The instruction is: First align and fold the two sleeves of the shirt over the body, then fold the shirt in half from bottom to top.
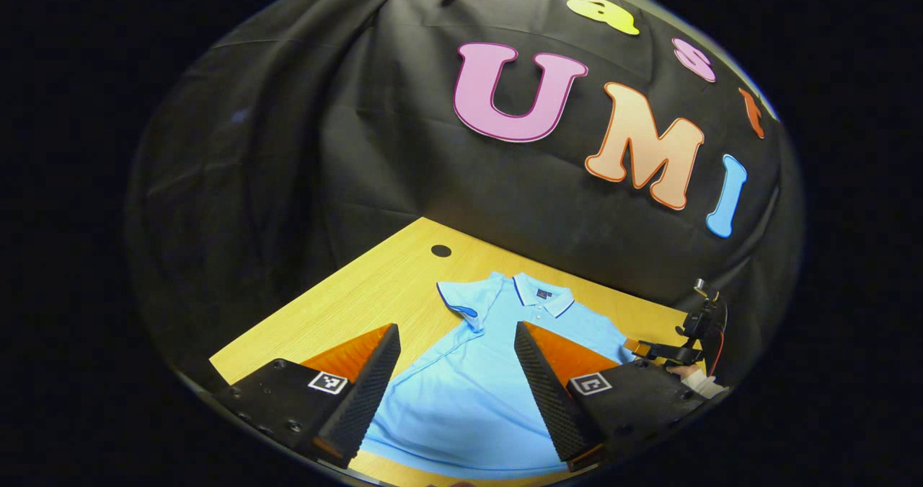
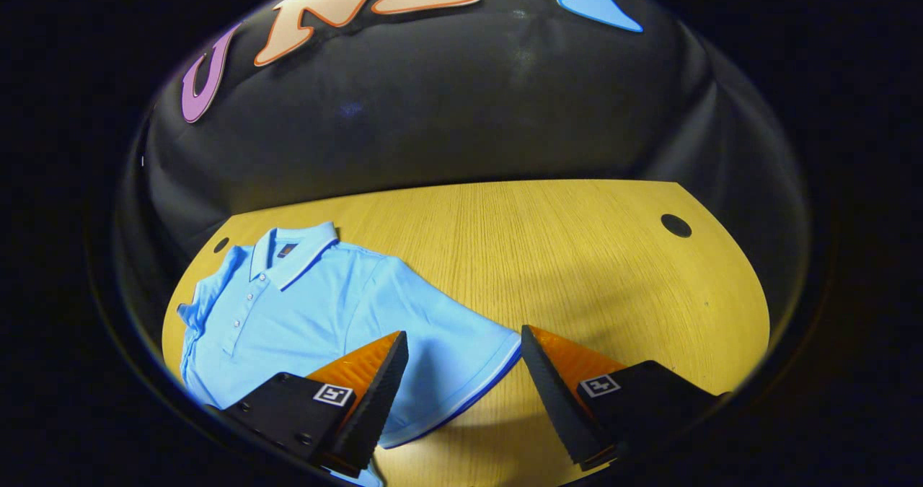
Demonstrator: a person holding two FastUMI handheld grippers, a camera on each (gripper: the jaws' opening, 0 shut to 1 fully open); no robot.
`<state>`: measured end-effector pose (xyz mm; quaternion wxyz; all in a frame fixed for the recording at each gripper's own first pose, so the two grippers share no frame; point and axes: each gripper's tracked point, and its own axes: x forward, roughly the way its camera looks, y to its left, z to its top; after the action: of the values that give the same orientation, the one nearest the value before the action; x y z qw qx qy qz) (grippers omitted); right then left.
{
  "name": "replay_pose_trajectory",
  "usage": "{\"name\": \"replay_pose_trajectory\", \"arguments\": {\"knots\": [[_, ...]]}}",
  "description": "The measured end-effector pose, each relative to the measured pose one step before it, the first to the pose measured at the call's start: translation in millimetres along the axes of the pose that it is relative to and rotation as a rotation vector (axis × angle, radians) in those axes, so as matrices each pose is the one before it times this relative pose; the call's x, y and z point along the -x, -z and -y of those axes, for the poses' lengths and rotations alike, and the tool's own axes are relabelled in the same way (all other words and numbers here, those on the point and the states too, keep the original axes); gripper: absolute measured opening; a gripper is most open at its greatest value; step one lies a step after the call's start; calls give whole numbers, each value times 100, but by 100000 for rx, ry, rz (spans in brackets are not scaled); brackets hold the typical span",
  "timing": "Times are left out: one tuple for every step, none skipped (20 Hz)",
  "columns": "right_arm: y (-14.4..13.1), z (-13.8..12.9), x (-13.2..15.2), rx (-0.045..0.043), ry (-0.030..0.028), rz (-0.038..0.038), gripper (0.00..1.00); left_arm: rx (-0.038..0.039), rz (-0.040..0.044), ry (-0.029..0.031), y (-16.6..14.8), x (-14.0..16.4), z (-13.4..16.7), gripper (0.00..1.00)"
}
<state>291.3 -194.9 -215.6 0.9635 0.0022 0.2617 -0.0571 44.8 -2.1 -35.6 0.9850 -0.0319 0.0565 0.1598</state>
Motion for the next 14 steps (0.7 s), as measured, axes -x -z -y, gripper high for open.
{"name": "replay_pose_trajectory", "arguments": {"knots": [[204, -49, -187, -277, -270, -550, 98, -785, -246, -576, 10, 35, 72, 95], [23, -21, -191, 228, -81, 94, 93, -480, 336, -296, -185, 189, 35, 95], [169, 97, -248, 354, 408, -88, 94, -299, 311, 160, -175, 79, 209, 95], [250, 107, -158, 478, 205, -971, 98, -309, -41, -106, 22, 146, 10, 95], [-197, 35, -119, 1384, 624, 1783, 98, -338, -127, -127, -18, -39, 16, 95], [177, 128, -137, 1916, 461, -554, 92, -205, -81, -104, 88, -65, 88, 95], [-136, -156, 34, 1821, -824, 1490, 94, -13, -189, 188, -57, -37, 185, 95], [6, -516, -12, 217, -1525, -357, 84, 37, -192, 266, 87, 52, 55, 95], [13, -329, 62, 334, -1037, 571, 80, 30, -105, 317, -6, 12, 244, 95], [20, -426, -55, 956, -1564, 46, 66, 94, -176, 321, 170, -41, 86, 95], [40, -365, 14, 324, -754, 96, 54, 12, -344, 341, 109, -14, 188, 95], [-16, -464, -73, -17, -1461, 161, 41, -148, -417, 167, 120, -17, 41, 95], [103, -349, 60, -405, -738, -264, 35, -263, -171, 97, 73, 16, 94, 95], [-186, -165, 0, -616, -281, 400, 18, -260, -59, 147, 0, 94, 142, 95]]}}
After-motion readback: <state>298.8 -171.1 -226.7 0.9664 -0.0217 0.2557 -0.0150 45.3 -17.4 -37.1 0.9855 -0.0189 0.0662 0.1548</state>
